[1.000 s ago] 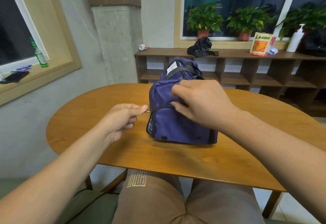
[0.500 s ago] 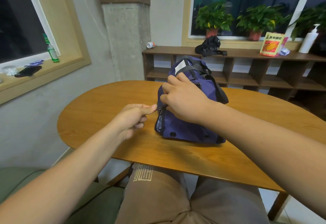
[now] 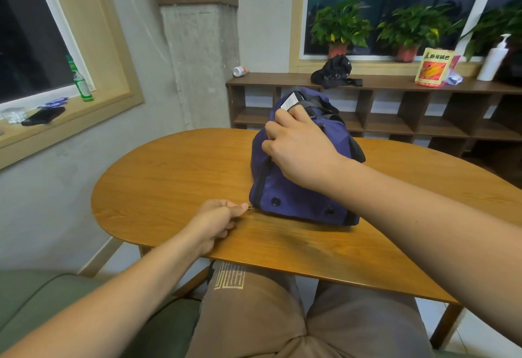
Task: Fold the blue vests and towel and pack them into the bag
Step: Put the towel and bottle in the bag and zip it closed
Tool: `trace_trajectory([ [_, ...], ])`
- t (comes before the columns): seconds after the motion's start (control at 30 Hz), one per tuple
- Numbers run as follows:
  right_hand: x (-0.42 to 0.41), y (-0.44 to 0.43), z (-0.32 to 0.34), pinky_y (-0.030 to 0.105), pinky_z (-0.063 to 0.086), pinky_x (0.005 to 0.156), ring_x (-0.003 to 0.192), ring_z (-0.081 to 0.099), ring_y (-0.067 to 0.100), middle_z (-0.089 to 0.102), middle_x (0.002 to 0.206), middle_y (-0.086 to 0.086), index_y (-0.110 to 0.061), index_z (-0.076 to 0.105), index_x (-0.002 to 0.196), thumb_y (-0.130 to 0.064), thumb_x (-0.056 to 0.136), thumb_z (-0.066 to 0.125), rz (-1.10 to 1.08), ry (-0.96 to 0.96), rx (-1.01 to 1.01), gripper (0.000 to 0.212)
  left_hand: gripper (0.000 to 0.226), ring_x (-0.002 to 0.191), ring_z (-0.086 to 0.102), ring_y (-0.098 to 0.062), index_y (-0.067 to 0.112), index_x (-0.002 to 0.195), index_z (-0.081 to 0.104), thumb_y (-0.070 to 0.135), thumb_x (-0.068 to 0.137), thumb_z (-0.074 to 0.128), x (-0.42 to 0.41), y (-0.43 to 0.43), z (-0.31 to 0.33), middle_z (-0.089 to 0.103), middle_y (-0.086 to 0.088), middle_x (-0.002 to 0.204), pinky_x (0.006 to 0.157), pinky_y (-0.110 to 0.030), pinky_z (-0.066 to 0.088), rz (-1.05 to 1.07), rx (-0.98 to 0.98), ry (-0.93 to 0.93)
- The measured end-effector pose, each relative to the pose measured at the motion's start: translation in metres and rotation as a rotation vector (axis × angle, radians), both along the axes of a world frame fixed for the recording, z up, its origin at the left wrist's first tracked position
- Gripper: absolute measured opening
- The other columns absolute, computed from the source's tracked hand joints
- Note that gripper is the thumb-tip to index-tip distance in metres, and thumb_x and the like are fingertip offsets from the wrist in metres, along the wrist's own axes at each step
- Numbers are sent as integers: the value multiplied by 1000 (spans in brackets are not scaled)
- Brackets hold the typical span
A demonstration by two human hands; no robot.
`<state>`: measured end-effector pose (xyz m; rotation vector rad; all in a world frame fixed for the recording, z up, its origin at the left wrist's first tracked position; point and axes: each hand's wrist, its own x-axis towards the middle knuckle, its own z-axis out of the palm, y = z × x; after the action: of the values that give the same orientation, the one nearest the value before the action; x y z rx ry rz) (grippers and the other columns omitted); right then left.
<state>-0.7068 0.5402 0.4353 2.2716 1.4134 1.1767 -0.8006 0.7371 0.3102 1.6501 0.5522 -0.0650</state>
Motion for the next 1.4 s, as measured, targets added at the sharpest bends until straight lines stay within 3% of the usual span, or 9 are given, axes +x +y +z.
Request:
trace_trajectory([
  [0.1,-6,-1,4,42,33,84,94,50,30,59,86,2,-16,74,91,-17,86,67,42,35,13,9,20,59,52,-9,16,98,69,34,95,78,-2,-1,8,59,2,69,51,-23,39,-31,151,-57],
  [0.2,-5,-9,34,44,39,86,99,55,27,67,93,-2,-21,74,97,-29,93,58,92,212,212,19,28,97,64,-14,25,114,67,50,101,64,2,-3,16,67,3,112,76,-29,48,-8,271,-217],
  [0.3,18,-24,69,41,47,91,100,62,24,73,100,-2,-22,78,105,-14,92,54,80,495,422,28,34,117,56,-2,35,130,60,56,103,56,9,-17,29,56,11,132,89,-23,46,-7,378,-414],
  [0.47,76,-40,87,40,52,97,112,66,27,73,118,4,-23,75,126,5,90,55,-144,710,148,49,47,130,49,-2,38,137,46,57,97,65,28,-51,64,46,19,136,110,-36,44,41,563,-714],
  [0.6,108,-35,80,49,51,98,119,59,31,62,130,5,-42,64,140,1,89,58,-235,685,-140,67,56,135,44,-10,44,141,47,69,93,61,43,-77,107,45,20,139,104,-39,33,-1,879,-797],
  [0.77,131,-23,64,43,39,95,127,51,27,55,138,1,-40,63,136,-24,99,63,-204,468,-166,40,71,122,48,-14,45,137,49,89,82,51,47,-98,127,51,16,125,96,-41,38,-79,1107,-684],
  [0.87,137,-22,58,40,32,92,125,50,25,57,134,-1,-38,64,129,-30,101,61,-201,431,-206,29,59,119,50,-20,46,133,47,79,85,57,49,-98,125,50,11,121,94,-44,40,-137,1301,-591],
  [1.07,141,-44,63,40,29,93,119,52,21,60,111,-7,-39,52,100,-22,103,54,-222,422,-230,17,24,114,52,-20,41,118,55,47,96,62,49,-81,124,57,14,112,90,-42,34,-183,1367,-632],
  [1.4,134,-70,80,44,29,99,116,47,24,59,111,-1,-25,57,109,-29,105,52,-302,451,-310,7,29,118,49,-24,41,112,58,20,94,68,77,-39,128,57,13,113,85,-41,29,-133,1400,-552],
])
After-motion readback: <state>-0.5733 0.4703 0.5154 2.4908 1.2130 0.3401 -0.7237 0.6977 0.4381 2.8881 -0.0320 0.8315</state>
